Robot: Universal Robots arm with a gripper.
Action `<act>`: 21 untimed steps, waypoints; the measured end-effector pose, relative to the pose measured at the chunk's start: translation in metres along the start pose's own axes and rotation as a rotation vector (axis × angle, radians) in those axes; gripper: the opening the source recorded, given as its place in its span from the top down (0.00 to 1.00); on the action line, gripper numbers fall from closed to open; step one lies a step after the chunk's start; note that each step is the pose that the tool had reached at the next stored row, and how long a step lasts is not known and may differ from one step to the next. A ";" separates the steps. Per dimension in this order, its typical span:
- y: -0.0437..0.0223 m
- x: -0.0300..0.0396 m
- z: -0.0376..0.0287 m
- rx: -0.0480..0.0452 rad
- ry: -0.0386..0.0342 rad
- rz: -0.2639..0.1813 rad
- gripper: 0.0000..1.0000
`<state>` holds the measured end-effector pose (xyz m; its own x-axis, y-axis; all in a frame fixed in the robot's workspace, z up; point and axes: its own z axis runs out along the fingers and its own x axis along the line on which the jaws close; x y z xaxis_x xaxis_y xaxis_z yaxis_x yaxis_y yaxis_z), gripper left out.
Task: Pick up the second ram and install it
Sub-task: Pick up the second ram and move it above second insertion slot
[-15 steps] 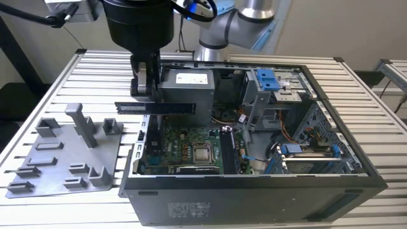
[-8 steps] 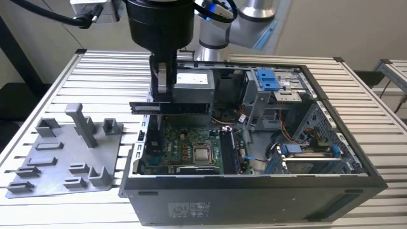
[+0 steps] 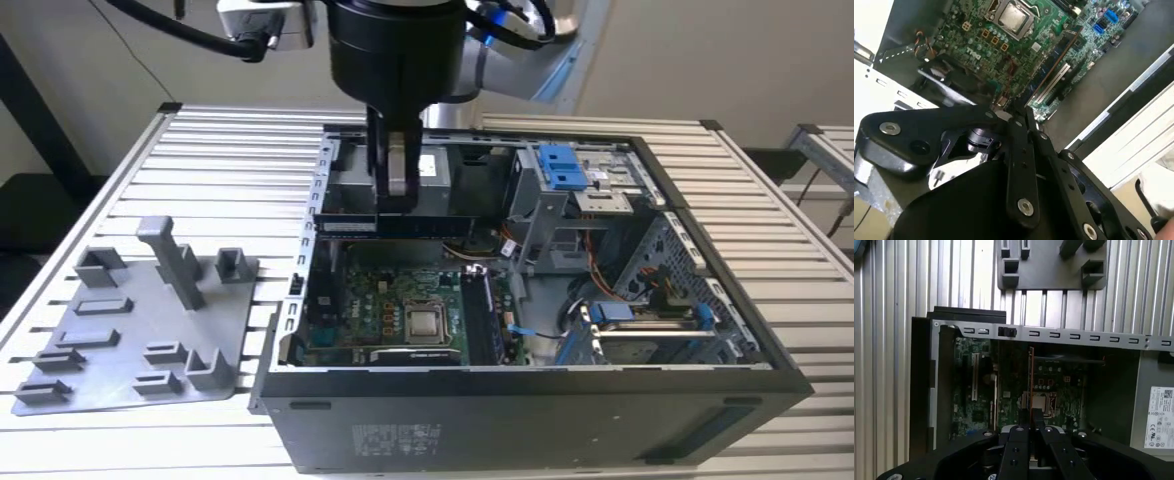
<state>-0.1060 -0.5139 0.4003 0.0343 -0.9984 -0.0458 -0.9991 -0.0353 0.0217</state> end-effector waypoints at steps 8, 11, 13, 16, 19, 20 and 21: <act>-0.0343 0.0012 -0.0008 0.0000 0.0001 0.000 0.86; -0.0478 0.0016 -0.0011 0.0000 0.0000 0.000 0.86; -0.0563 0.0019 -0.0013 0.0000 0.0000 0.000 0.86; -0.0687 0.0024 -0.0016 0.0000 0.0000 0.000 0.86; -0.0810 0.0028 -0.0019 0.0000 0.0000 0.000 0.86; -0.0849 0.0030 -0.0020 0.0000 0.0001 0.000 0.86; -0.0887 0.0031 -0.0021 -0.0001 0.0001 0.000 0.86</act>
<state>-0.0172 -0.5139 0.4003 0.0344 -0.9984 -0.0457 -0.9991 -0.0354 0.0217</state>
